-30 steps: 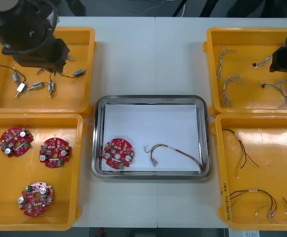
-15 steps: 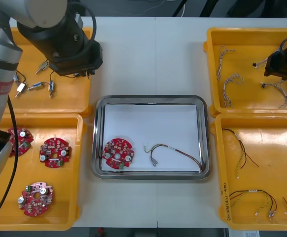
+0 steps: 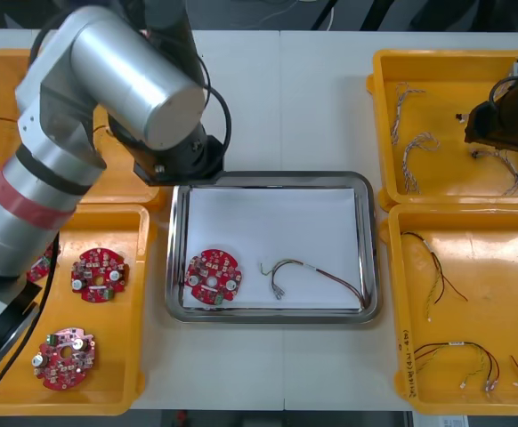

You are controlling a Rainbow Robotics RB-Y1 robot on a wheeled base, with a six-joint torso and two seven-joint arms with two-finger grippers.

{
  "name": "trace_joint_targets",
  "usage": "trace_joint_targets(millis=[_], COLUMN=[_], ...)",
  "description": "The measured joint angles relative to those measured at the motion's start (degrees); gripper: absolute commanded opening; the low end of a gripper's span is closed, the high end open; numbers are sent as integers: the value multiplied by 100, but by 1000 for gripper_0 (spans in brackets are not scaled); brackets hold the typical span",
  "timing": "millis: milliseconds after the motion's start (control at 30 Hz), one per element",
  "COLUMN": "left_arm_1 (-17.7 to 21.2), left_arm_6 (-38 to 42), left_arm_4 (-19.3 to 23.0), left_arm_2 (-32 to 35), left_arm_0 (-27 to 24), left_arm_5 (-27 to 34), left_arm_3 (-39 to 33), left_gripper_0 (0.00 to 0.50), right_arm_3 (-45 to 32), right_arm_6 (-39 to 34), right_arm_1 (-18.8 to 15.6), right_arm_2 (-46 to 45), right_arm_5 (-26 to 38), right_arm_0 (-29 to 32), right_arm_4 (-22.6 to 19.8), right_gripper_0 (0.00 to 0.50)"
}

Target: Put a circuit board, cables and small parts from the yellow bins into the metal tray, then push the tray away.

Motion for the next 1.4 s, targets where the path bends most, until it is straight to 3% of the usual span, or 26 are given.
trace_joint_targets(millis=[200,400,467,500,533,633,767,800,833,867,933,967,1033,1400], left_arm_1=[0,0,0,0,0,0,0,0,0,0,0,0,0,0], left_arm_6=[536,551,551,551,551,551,552,552,553,558,591,626,702,852], left_arm_4=[-327,-447,-523,-546,-561,-599,-618,-618,-618,-618,-618,-619,-621,-664], left_arm_2=[-402,-584,-667,-706,-743,-853,-956,-958,-958,-958,-958,-958,-958,-959], left_arm_0=[451,687,744,769,792,840,843,843,843,843,843,843,844,844], left_arm_5=[-394,-737,-829,-867,-895,-965,-1004,-1016,-1033,-1054,-1084,-1095,-1113,-1148], left_arm_3=[-76,-76,-76,-76,-76,-76,-76,-76,-76,-76,-76,-76,-76,-76], left_gripper_0=[0,0,0,0,0,0,2,31,102,140,307,338,500,500], right_arm_3=[0,-1,-1,-1,-1,-1,-1,-1,-2,-4,-9,-17,-56,-475], right_arm_6=[-1,-2,-2,-3,-3,-7,-9,-9,-9,-9,-9,-9,-9,-48], right_arm_1=[52,64,64,65,65,65,65,65,65,65,65,65,65,65], right_arm_2=[0,0,0,0,0,0,0,0,0,0,0,0,0,0], right_arm_5=[-43,-102,-104,-105,-109,-109,-109,-110,-110,-110,-109,-103,-34,885], right_arm_0=[135,200,200,200,200,200,200,200,200,200,200,200,200,133], right_arm_4=[2,2,2,2,2,2,2,2,2,2,2,4,9,27], right_gripper_0=[500,500,318,132,51,2,0,0,0,0,0,0,0,0])
